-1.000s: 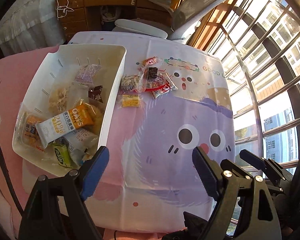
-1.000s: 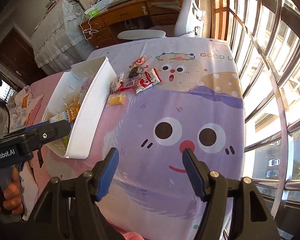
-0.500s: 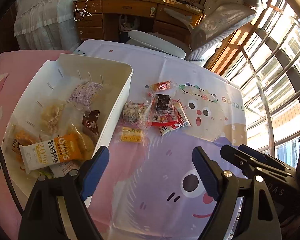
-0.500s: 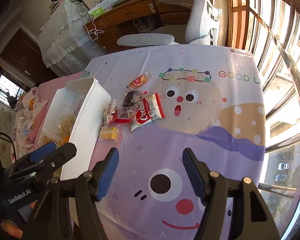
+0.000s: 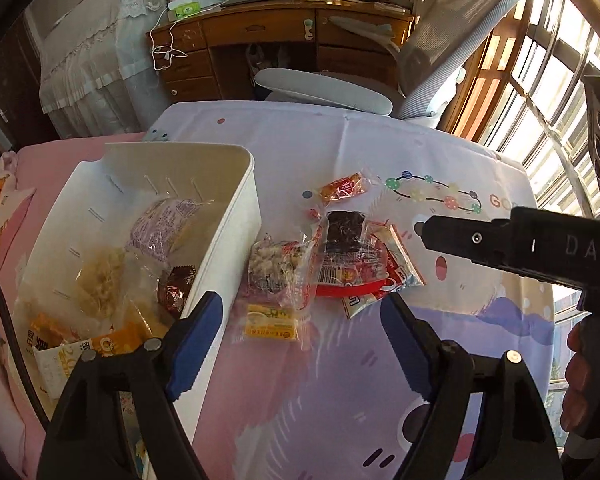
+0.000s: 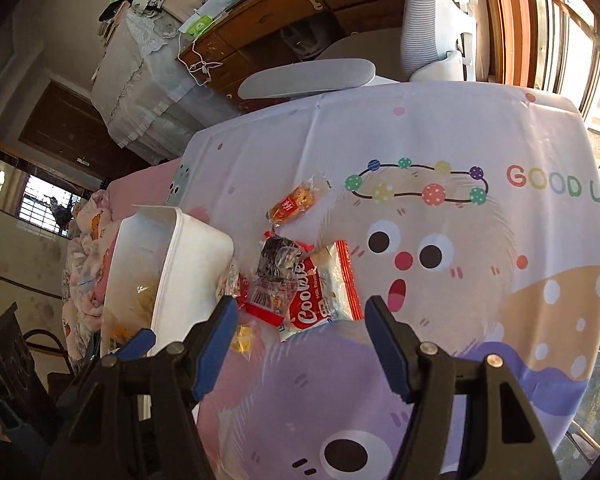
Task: Organize snacks
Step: 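Grasp a clear bag with the left tool while the right tool grasps the dark-filled clear bag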
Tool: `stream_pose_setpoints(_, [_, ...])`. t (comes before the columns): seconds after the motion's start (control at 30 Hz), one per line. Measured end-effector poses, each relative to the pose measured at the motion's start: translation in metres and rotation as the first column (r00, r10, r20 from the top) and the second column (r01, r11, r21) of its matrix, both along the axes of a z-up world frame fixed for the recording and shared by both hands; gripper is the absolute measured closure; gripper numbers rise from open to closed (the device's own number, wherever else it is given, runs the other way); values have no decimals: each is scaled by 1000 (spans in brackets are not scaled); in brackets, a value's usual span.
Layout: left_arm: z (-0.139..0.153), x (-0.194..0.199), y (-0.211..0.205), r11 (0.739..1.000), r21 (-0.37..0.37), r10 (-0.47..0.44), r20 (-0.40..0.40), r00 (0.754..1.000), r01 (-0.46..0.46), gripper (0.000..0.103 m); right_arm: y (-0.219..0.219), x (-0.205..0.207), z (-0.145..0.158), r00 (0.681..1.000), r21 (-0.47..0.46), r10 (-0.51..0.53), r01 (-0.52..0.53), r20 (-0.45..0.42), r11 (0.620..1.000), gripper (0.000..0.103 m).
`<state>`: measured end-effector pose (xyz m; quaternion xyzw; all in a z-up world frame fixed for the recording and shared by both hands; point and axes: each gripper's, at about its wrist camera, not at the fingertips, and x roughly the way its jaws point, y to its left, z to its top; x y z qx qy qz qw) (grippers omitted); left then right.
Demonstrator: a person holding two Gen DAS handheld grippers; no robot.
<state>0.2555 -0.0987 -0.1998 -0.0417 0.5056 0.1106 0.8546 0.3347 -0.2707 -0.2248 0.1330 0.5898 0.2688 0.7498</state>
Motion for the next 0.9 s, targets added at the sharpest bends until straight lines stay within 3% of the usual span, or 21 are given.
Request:
stream_pose_setpoints(0.17, [-14,10,-10,997,78,-3,5,1000,3,30,7,21,-20,996,71,0,6,-85,997,41])
stream_pose_setpoints(0.4, [-30,24,-18,984,180,-13,2,1000,13,34,29,38,-45,983,91,59,-44,-175,995,57])
stream_pose_setpoints(0.6, [-40,33,-12,977,211,6,-15,1000,-3,40,51,43,-56,973,88,111,-95,-200,992,70])
stream_pose_setpoints(0.9, [-51,44,-6,973,230,19,-25,1000,-12,47,65,47,-63,971,95,145,-129,-190,987,79])
